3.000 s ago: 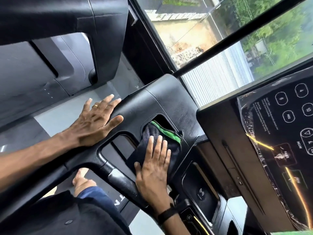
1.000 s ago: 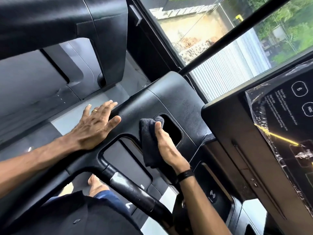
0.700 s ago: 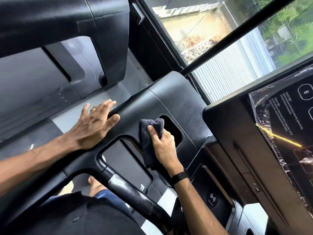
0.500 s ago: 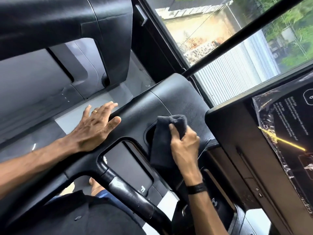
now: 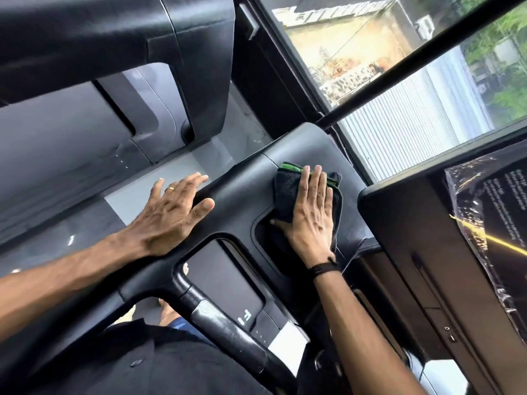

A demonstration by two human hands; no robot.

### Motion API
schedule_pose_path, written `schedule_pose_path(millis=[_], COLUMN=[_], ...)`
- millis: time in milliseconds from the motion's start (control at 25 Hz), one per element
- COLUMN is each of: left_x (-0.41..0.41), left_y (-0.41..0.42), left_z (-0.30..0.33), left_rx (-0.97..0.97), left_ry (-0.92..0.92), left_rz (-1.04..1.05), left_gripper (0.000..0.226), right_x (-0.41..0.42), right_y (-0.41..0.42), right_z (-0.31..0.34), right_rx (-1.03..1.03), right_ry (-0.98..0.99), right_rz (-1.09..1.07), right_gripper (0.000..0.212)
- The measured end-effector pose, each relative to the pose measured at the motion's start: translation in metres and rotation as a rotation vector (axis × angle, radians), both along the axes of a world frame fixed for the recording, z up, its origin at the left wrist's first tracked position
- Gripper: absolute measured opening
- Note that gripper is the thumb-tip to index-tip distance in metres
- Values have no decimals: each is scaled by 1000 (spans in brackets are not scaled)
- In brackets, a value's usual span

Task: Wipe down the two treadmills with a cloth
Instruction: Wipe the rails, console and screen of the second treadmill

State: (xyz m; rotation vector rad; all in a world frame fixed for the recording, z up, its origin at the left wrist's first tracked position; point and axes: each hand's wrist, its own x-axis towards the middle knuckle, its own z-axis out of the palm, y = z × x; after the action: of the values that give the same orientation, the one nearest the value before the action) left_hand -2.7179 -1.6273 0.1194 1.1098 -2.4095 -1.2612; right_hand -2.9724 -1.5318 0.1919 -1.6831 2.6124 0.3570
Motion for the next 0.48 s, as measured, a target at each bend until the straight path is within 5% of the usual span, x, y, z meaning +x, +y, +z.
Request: schedule_pose_path(millis=[160,480], left_x=[-1,1], left_y=[-1,-1], left_z=[-3,-5], left_rx=[-9,-33], left_ry=[9,-10], left_rz=[5,-7], left_gripper=[88,89], right_x=[1,-4], right_y=[-7,23], right_z=[-13,0], right_rx=[-84,20], right_ry=[78,3], right_rz=[-35,-334], right_gripper=[118,128])
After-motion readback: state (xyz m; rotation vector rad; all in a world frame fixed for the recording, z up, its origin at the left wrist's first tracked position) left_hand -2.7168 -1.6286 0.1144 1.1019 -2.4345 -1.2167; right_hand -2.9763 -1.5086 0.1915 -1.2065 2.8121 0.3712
